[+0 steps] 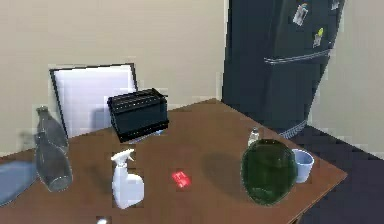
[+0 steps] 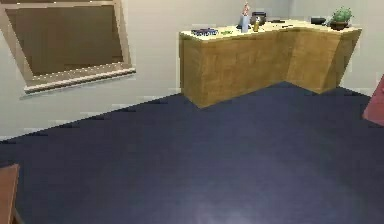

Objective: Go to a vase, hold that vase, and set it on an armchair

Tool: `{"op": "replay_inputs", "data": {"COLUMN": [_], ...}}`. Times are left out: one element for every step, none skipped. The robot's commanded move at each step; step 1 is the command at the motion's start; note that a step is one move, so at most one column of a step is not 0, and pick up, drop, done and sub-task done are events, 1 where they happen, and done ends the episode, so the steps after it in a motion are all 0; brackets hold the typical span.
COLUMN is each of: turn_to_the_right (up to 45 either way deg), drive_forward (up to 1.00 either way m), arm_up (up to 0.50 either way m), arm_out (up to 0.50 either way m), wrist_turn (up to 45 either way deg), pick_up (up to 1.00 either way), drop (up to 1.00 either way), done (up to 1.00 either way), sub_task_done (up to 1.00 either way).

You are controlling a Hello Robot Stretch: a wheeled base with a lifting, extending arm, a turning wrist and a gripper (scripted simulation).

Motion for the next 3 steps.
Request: {"op": "replay_inputs", "data": {"turn_to_the_right": [-45.0, -18.0, 0.0], "drive_forward": [0.00, 0.00, 0.00], "arm_up": [0.00, 0.00, 0.50], "arm_out": [0.00, 0.00, 0.00], "wrist_turn": [0.0, 0.0, 0.0], "pick_up": [0.00, 0.00, 0.00], "drop": [0.00, 0.00, 0.00], "done": [0.00, 0.00, 0.00], "sub_task_done": [0.00, 0.00, 0.00]}}
